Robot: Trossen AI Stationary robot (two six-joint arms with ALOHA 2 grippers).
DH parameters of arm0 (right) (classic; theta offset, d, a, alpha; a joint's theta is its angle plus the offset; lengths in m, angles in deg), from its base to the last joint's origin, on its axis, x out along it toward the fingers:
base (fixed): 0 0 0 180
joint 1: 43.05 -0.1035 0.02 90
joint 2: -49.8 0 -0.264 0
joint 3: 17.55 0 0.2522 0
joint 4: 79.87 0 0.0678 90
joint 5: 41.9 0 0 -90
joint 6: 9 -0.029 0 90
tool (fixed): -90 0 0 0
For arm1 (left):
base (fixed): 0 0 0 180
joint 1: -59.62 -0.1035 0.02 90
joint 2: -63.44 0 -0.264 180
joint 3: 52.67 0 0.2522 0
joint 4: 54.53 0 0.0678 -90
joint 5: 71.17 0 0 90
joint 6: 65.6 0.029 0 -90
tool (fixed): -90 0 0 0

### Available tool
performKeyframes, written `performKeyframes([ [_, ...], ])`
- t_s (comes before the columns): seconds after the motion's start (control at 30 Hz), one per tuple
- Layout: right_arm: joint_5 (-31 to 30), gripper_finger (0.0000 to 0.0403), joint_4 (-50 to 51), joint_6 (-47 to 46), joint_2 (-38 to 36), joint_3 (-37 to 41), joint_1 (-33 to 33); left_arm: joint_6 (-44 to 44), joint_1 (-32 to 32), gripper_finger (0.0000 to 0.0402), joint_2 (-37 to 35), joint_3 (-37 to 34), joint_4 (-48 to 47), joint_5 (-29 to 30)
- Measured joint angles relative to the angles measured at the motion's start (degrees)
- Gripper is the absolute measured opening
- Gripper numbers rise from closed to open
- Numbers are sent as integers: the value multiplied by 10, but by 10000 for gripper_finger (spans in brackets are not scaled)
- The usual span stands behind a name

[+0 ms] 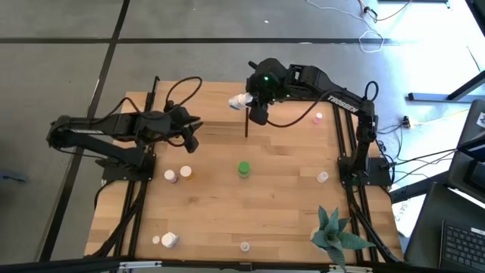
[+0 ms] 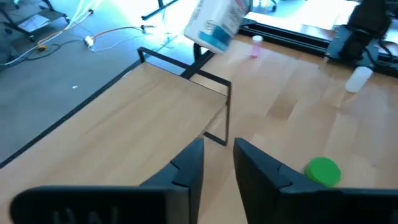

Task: Pick and place medicine bottles onto shelf by color
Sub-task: Put the top white pill bottle on the shelf

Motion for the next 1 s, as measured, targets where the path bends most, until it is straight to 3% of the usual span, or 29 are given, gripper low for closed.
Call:
performKeyframes([
  [0.13, 0, 178, 0, 0, 0, 0, -1, -6, -14, 105, 1, 0, 26, 61],
  [0.3, 0, 178, 0, 0, 0, 0, -1, 17, -23, 104, 3, 0, 84, 59],
  [0.47, 0, 178, 0, 0, 0, 0, -1, 85, -23, 106, 3, 0, 85, 59],
  [1.0, 0, 178, 0, 2, 0, 0, -1, 56, -20, 107, 3, 0, 82, 27],
])
